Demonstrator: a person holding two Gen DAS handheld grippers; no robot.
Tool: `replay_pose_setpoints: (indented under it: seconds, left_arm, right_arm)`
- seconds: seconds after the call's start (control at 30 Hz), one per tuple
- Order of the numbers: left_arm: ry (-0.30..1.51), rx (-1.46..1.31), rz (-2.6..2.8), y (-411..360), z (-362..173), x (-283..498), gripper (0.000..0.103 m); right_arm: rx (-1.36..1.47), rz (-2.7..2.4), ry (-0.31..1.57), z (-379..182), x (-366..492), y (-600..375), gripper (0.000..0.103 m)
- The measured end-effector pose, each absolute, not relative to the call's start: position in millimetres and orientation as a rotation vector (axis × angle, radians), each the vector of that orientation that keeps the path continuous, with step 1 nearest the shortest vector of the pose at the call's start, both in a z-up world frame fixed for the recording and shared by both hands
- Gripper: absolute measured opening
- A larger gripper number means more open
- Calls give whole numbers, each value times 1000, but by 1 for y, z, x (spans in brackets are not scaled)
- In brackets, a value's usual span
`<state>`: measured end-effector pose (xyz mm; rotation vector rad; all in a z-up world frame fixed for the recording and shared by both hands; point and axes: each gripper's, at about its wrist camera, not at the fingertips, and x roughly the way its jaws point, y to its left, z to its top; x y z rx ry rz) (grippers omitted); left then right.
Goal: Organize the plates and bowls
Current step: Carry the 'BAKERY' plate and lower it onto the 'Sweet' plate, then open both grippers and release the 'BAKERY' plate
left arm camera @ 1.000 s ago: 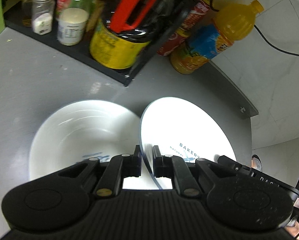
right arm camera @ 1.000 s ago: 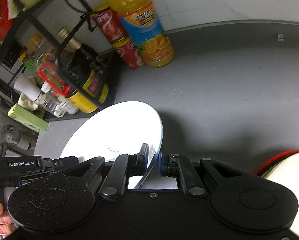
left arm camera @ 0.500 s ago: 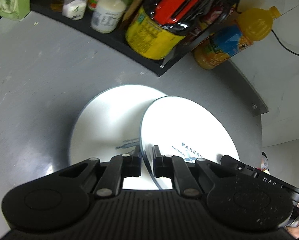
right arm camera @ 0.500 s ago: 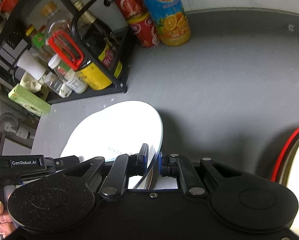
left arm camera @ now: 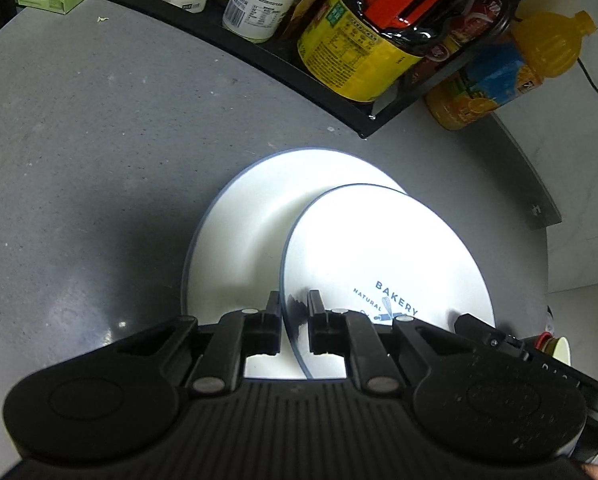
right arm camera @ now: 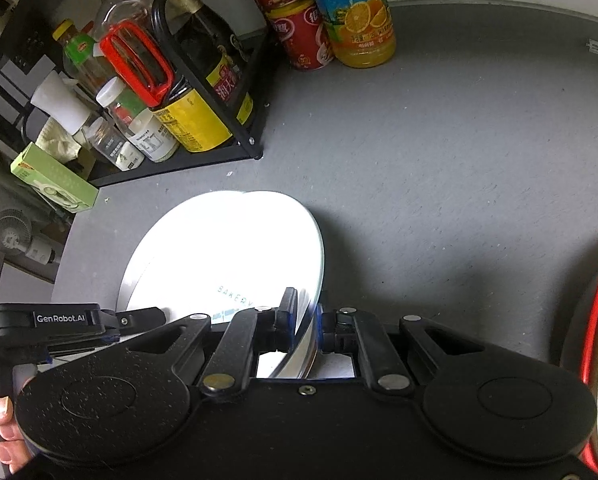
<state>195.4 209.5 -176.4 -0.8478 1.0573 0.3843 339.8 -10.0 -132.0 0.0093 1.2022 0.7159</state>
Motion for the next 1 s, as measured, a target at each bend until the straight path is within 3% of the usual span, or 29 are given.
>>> replay_pose_setpoints:
  seconds: [0.77,0.9,1.0]
  left_arm:
    - [1044,-612,493,195,-152,189,13]
    - [1033,-595,493,191,-140,189,13]
    - [1039,-574,504,187,-132,191,19]
  right_arm:
    - [-33,680,1196,-148,330,-1,10]
    - [-48,664,1200,-147,328,2,19]
    - [-19,679,1195,-140,325,-3,31]
